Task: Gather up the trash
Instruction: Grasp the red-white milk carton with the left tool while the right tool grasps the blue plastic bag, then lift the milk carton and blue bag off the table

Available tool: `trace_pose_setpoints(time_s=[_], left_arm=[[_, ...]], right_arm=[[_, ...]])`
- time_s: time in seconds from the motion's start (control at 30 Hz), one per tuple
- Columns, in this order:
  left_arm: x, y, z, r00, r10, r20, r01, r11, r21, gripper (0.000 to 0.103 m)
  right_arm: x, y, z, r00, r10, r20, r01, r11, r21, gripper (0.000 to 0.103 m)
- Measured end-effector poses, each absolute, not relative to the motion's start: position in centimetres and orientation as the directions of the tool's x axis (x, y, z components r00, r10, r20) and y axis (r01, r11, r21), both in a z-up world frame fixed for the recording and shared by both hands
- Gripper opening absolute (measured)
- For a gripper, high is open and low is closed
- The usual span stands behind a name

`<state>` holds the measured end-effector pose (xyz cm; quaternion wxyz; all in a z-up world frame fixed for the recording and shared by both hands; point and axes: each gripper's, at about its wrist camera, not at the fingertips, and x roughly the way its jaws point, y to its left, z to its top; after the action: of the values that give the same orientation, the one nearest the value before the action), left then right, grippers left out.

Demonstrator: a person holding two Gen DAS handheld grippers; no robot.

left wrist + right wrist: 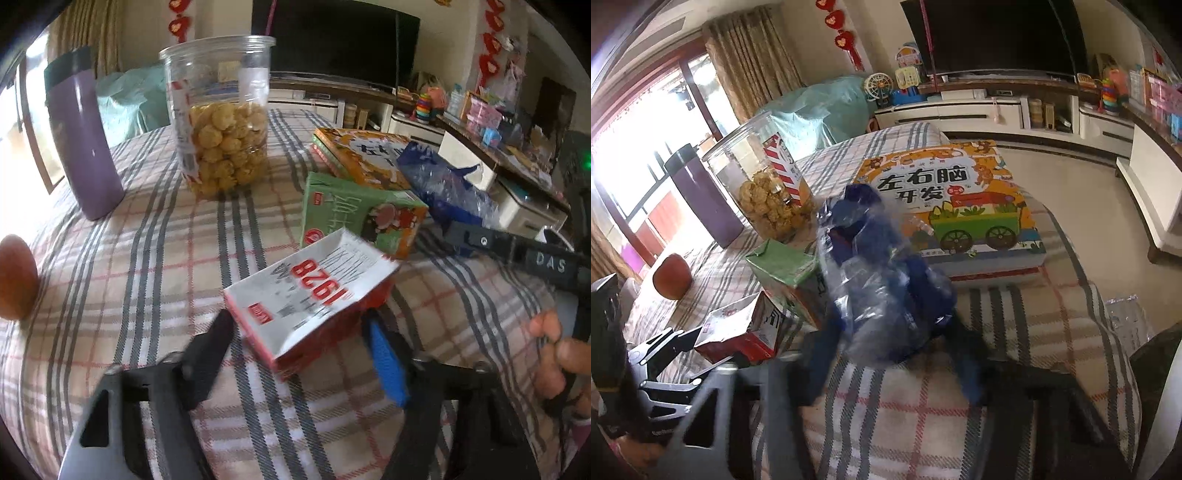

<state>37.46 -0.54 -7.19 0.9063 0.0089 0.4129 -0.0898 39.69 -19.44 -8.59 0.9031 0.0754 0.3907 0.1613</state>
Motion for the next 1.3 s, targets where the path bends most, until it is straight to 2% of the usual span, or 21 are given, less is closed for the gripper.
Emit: trace_pose_setpoints(time_s=[0.1,0.23,0.5,0.8,0.83,0.9,0.93,0.97,1.07,1.17,1.3], left_arm=[[37.0,-0.8,-7.1,0.648,-0.151,-0.746,0.172,0.984,-0.049,0.052],[35.7,-0.5,-7.1,0.643,-0.158,-0.749,0.145,0.986,-0.083,0.034],[30.2,-1.4,-6.0,0.658,-0.187,-0.729,0.141,0.982,-0.125,0.032],[23.1,-3.4,-5.0,0.655,-0.136,-0.744,0.052,0.989,-0.135,0.033],[22.4,-3.7,-4.9,0.655,-0.142,-0.742,0.052,0.988,-0.143,0.035],[21.4,-4.0,-5.0,0.648,-0.157,-0.746,0.061,0.986,-0.154,0.050],[21.1,-3.9,-5.0,0.645,-0.156,-0.748,0.063,0.986,-0.152,0.060],[20.8,-3.9,-5.0,0.641,-0.153,-0.752,0.063,0.987,-0.147,0.064],[20.6,-3.6,-4.9,0.627,-0.162,-0.762,0.075,0.986,-0.149,0.066],[20.9,-3.6,-4.7,0.633,-0.146,-0.760,0.092,0.989,-0.114,0.077],[22.0,-3.7,-4.7,0.631,-0.115,-0.767,0.127,0.991,-0.044,0.079]], right_arm=[[39.1,-19.8,-8.4,0.650,0.348,-0.675,-0.231,0.937,0.261,0.046],[37.9,-20.3,-8.0,0.649,0.358,-0.671,-0.236,0.933,0.270,0.045],[33.0,-21.7,-7.8,0.633,0.369,-0.681,-0.256,0.930,0.266,0.044],[26.8,-23.3,-8.4,0.612,0.355,-0.707,-0.255,0.934,0.249,0.045],[26.4,-23.3,-8.5,0.604,0.361,-0.710,-0.261,0.932,0.252,0.048],[25.8,-23.5,-8.8,0.597,0.361,-0.716,-0.263,0.932,0.250,0.050],[25.5,-23.7,-8.9,0.592,0.359,-0.722,-0.263,0.932,0.248,0.055],[25.3,-23.9,-9.0,0.588,0.364,-0.722,-0.267,0.930,0.252,0.063],[24.8,-24.5,-8.9,0.585,0.378,-0.718,-0.279,0.925,0.260,0.078],[24.5,-25.0,-8.6,0.590,0.379,-0.713,-0.286,0.924,0.254,0.081],[24.5,-25.2,-7.9,0.605,0.371,-0.704,-0.315,0.924,0.216,0.082]])
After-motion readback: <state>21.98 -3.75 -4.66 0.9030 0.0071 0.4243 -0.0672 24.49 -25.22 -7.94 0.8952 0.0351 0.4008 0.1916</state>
